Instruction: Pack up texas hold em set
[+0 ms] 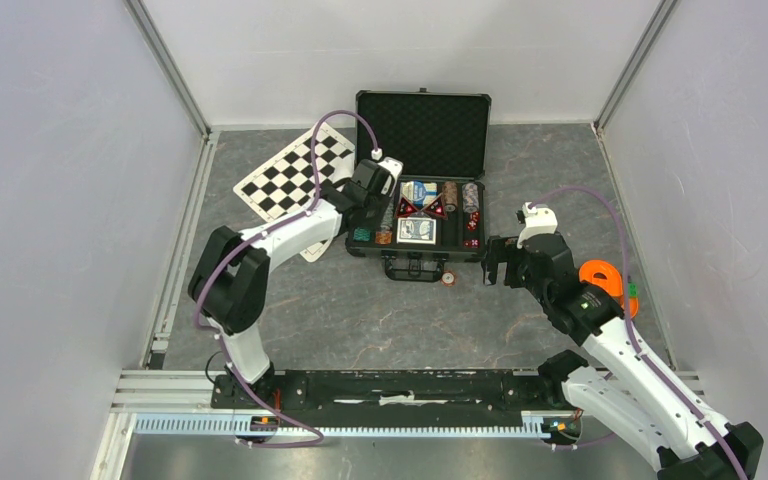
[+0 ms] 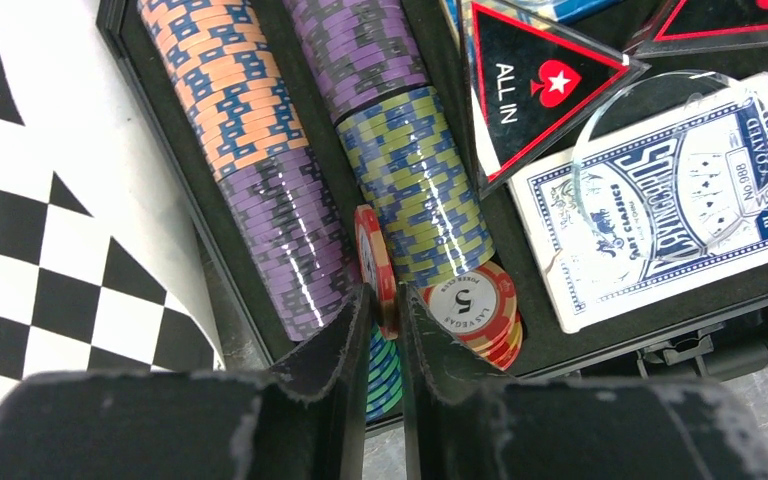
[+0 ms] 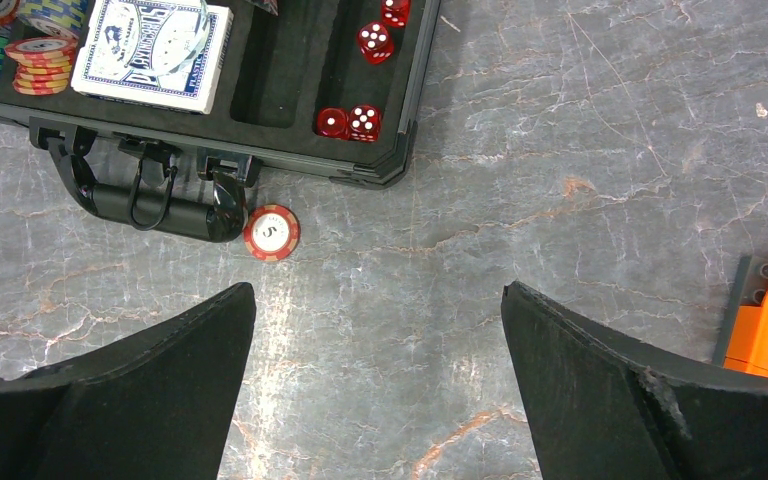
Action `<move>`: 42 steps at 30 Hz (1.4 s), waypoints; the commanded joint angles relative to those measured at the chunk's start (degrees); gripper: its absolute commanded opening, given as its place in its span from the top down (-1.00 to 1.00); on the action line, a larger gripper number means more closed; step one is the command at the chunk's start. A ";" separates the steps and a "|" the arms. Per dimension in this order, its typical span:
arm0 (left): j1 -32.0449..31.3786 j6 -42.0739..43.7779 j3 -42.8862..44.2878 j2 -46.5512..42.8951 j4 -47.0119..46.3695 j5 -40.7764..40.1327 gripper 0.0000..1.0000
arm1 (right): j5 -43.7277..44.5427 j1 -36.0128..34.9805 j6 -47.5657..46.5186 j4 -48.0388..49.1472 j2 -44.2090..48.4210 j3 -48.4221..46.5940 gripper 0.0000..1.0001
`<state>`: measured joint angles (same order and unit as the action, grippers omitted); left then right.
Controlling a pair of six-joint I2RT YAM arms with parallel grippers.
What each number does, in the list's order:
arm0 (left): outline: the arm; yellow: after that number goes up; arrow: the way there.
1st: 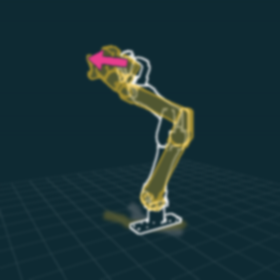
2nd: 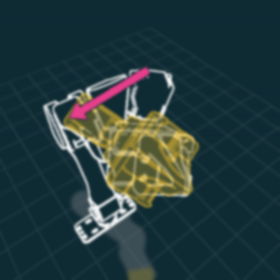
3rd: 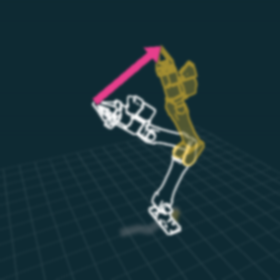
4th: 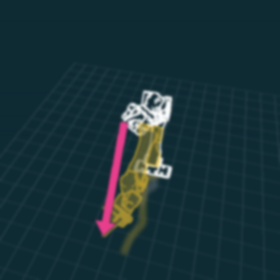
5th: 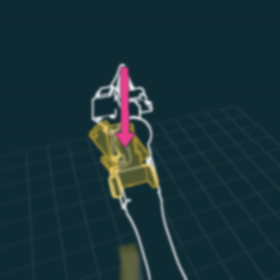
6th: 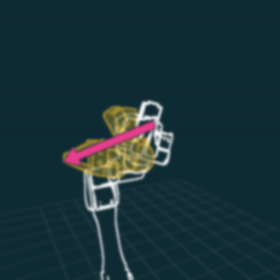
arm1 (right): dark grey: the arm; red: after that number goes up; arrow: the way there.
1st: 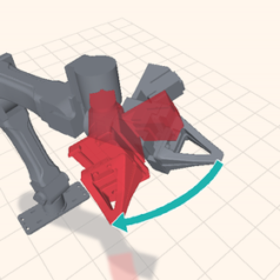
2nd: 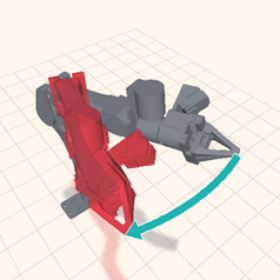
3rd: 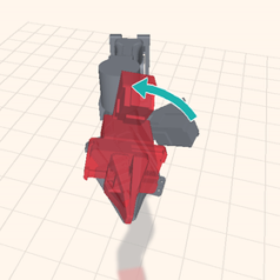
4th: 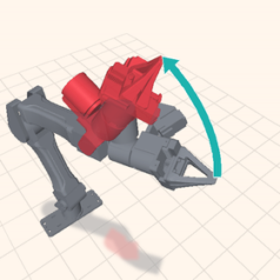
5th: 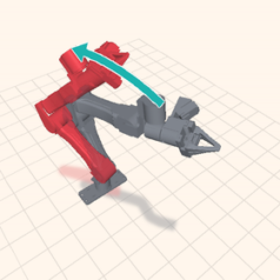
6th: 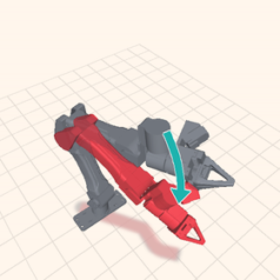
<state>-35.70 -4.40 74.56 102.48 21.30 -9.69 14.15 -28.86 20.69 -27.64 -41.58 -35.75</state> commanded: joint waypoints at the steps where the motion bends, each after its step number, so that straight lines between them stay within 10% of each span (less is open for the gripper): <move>1: 0.51 0.46 1.28 -3.10 2.15 -2.86 0.68 | -0.18 0.04 -0.48 1.41 0.39 -0.12 -0.98; 27: 2.48 8.99 -6.10 -10.44 -6.90 3.57 0.96 | -0.64 -0.01 -0.91 0.76 -0.39 -1.33 -0.98; 42: 7.89 28.44 -20.85 -20.25 -22.29 34.85 0.96 | -0.99 0.03 -0.62 0.07 0.51 -1.51 -0.98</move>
<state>-29.80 13.58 54.43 83.83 2.33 11.68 13.72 -28.86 20.67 -27.90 -42.02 -35.77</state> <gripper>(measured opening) 0.115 0.988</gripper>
